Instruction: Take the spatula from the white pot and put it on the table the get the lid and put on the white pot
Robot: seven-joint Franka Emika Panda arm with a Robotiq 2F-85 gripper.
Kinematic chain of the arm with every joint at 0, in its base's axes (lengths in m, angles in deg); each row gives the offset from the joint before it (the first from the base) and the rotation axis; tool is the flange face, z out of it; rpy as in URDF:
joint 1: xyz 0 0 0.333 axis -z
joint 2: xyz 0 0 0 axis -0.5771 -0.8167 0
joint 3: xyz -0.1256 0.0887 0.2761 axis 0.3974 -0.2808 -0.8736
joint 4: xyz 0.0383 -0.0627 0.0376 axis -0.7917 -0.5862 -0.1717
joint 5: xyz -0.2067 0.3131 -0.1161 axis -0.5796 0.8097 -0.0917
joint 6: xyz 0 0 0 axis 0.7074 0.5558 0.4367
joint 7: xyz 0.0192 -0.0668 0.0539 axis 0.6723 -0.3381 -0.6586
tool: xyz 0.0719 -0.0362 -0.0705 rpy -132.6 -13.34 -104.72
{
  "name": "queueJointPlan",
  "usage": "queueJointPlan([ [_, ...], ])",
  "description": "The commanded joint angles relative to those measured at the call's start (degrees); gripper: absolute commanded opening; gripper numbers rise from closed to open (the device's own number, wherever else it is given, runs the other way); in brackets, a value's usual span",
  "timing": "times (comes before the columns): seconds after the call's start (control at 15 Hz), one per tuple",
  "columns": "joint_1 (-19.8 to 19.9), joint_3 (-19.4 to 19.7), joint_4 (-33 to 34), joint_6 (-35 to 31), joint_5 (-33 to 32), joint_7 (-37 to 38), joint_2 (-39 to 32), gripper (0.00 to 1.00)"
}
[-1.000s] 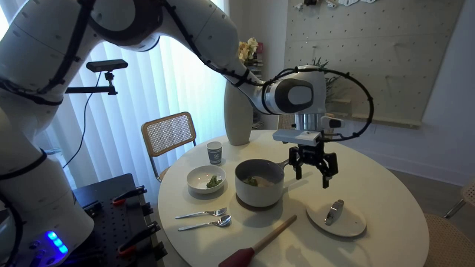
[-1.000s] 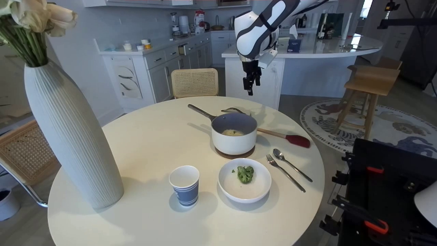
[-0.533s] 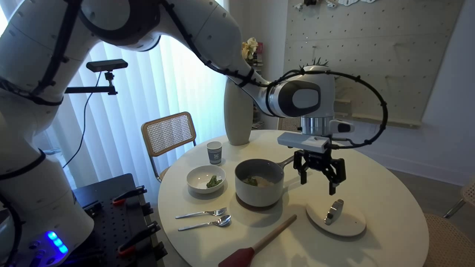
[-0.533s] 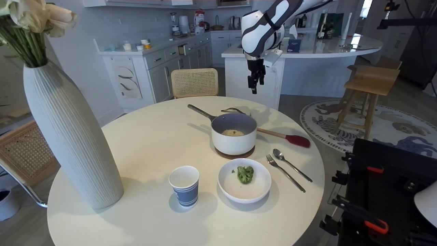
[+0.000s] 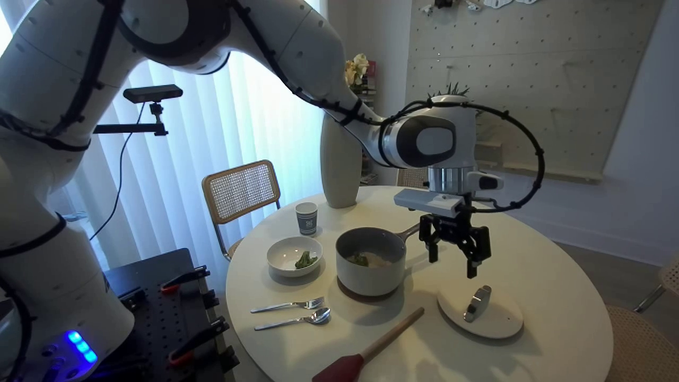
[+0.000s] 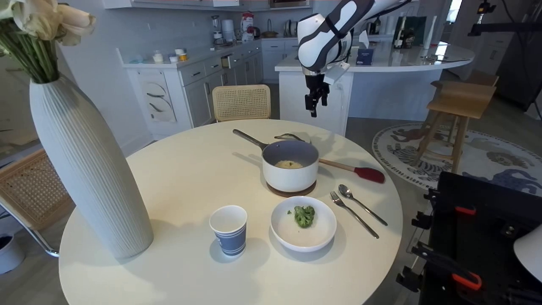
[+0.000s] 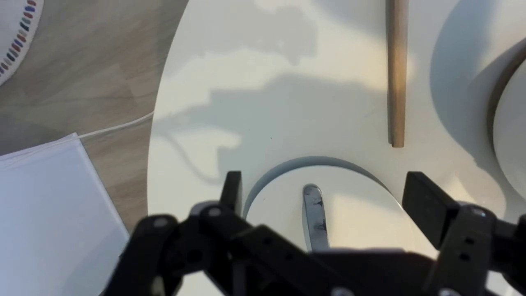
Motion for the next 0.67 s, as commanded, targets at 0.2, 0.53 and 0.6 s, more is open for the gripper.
queueJointPlan([
  [0.2, -2.4, 2.5, 3.6, -0.5, -1.4, 6.0, -2.6, 1.0],
  [0.53, -0.1, 1.6, 12.5, 3.3, -1.0, -0.1, -9.3, 1.0],
  [0.6, 0.5, 1.2, 15.3, 4.0, -0.8, -1.8, -11.4, 1.0],
])
